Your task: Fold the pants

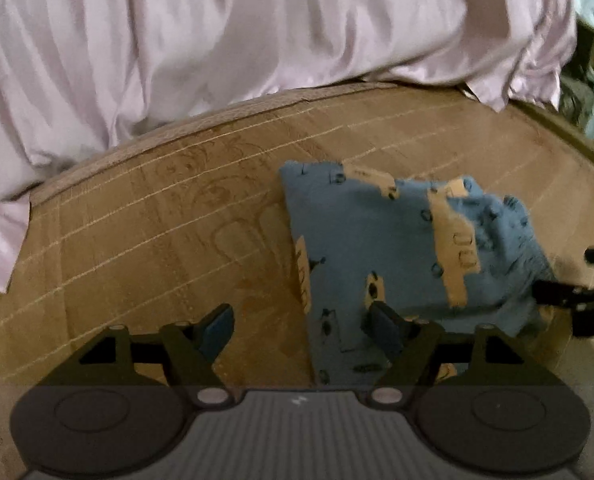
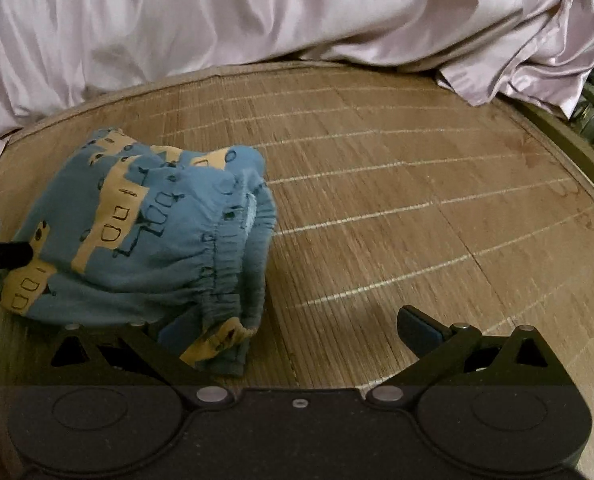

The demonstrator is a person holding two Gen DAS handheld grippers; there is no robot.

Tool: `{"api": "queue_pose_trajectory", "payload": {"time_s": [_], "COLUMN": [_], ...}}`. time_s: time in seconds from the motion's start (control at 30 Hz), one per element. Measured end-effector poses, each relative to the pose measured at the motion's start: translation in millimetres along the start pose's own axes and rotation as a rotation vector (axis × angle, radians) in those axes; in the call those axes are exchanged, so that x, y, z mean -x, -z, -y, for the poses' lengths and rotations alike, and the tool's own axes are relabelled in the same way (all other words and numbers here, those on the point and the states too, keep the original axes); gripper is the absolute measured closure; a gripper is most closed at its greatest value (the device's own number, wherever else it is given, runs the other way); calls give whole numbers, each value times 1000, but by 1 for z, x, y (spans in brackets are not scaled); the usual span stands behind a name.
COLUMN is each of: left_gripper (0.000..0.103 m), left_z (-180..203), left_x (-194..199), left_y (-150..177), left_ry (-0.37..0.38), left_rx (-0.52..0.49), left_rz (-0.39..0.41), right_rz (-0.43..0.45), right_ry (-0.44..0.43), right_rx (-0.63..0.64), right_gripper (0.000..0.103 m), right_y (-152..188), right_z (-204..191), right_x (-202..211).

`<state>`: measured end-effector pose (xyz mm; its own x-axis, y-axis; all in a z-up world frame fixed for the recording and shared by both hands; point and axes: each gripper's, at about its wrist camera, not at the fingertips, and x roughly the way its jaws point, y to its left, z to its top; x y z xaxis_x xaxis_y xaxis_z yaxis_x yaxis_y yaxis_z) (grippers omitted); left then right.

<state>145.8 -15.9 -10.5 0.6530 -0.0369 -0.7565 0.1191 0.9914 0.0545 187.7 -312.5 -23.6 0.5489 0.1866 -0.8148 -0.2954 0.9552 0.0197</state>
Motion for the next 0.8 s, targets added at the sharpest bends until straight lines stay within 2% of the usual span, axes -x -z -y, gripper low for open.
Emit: {"api": "queue_pose_trajectory", "payload": {"time_s": [0.1, 0.27, 0.37, 0.47, 0.63, 0.7, 0.8], "left_gripper": [19, 16, 15, 14, 14, 15, 15], "left_z": [4, 2, -1, -3, 2, 4, -3], "left_x": [0, 9, 18, 12, -20, -34, -48], "left_y": [6, 4, -9, -34, -67, -73, -71], "left_ry": [1, 7, 25, 24, 31, 1, -45], "left_rx": [-38, -58, -48, -35, -15, -36, -46], "left_rz": [1, -6, 52, 100, 114, 92, 54], "right_rz": [4, 138, 203, 253, 240, 222, 183], "right_ry": [-11, 15, -21, -43, -41, 2, -52], "right_rx": [15, 17, 43, 159, 286, 245, 139], "right_gripper": [1, 1, 1, 1, 1, 1, 1], "right_y": [-1, -7, -20, -40, -50, -42, -40], "right_z": [4, 9, 7, 1, -2, 5, 27], "right_x": [7, 24, 18, 5, -26, -37, -43]}}
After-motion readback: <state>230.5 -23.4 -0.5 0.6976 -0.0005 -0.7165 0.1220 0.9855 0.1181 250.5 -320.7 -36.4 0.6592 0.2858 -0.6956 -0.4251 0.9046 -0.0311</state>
